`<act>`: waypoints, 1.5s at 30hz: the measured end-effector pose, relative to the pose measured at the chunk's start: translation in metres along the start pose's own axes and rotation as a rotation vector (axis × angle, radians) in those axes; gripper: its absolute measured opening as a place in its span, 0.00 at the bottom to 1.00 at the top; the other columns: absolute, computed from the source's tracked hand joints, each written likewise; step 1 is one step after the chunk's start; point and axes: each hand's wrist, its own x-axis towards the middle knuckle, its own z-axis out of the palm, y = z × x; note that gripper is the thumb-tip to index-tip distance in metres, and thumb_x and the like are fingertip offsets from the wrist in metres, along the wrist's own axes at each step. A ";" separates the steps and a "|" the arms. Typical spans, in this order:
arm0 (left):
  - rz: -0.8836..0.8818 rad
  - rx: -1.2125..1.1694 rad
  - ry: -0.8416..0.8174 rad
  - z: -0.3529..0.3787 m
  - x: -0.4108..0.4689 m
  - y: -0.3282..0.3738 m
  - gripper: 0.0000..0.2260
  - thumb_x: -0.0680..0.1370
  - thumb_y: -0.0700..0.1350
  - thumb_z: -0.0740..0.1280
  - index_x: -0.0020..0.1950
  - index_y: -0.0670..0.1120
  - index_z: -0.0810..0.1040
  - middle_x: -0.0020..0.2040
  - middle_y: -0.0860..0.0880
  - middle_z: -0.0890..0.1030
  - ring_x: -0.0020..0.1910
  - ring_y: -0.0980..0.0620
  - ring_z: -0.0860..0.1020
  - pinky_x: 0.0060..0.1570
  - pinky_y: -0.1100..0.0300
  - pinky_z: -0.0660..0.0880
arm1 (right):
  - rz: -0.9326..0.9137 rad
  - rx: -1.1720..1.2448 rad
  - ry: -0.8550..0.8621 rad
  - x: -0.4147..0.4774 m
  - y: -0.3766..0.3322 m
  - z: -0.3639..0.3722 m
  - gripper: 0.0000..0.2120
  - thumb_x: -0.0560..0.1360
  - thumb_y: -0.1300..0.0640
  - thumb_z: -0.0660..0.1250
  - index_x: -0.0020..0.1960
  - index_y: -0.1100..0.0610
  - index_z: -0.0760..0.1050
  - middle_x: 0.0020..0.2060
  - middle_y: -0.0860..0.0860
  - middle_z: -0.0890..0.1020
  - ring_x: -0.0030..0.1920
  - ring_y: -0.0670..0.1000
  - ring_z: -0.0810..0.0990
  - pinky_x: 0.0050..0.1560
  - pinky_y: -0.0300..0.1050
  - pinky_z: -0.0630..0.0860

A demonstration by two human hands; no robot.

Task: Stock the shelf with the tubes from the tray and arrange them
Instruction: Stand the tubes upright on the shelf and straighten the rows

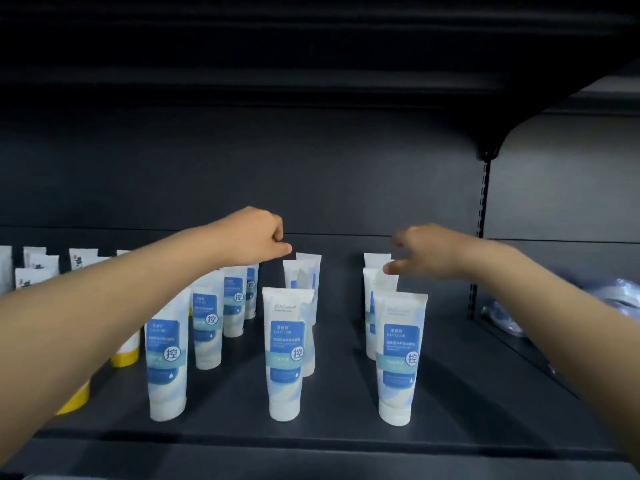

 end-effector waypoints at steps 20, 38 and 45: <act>0.399 0.102 -0.106 0.030 0.086 -0.016 0.14 0.77 0.57 0.59 0.57 0.52 0.74 0.55 0.58 0.75 0.54 0.60 0.73 0.58 0.61 0.72 | -0.039 0.058 0.111 0.085 0.036 0.032 0.22 0.74 0.40 0.62 0.65 0.48 0.72 0.61 0.42 0.77 0.54 0.40 0.74 0.62 0.37 0.70; 0.561 -0.293 -0.525 0.051 0.096 -0.025 0.16 0.69 0.60 0.66 0.50 0.54 0.82 0.49 0.60 0.81 0.49 0.67 0.77 0.49 0.74 0.71 | -0.161 0.334 -0.098 0.096 0.050 0.068 0.05 0.72 0.49 0.69 0.43 0.49 0.82 0.38 0.35 0.83 0.37 0.34 0.80 0.41 0.28 0.74; 0.557 -0.249 -0.504 0.061 0.092 -0.028 0.11 0.69 0.58 0.70 0.48 0.55 0.82 0.48 0.57 0.79 0.50 0.62 0.75 0.47 0.72 0.71 | -0.180 0.334 -0.073 0.097 0.048 0.070 0.05 0.72 0.49 0.69 0.42 0.49 0.82 0.37 0.32 0.81 0.37 0.34 0.79 0.40 0.28 0.73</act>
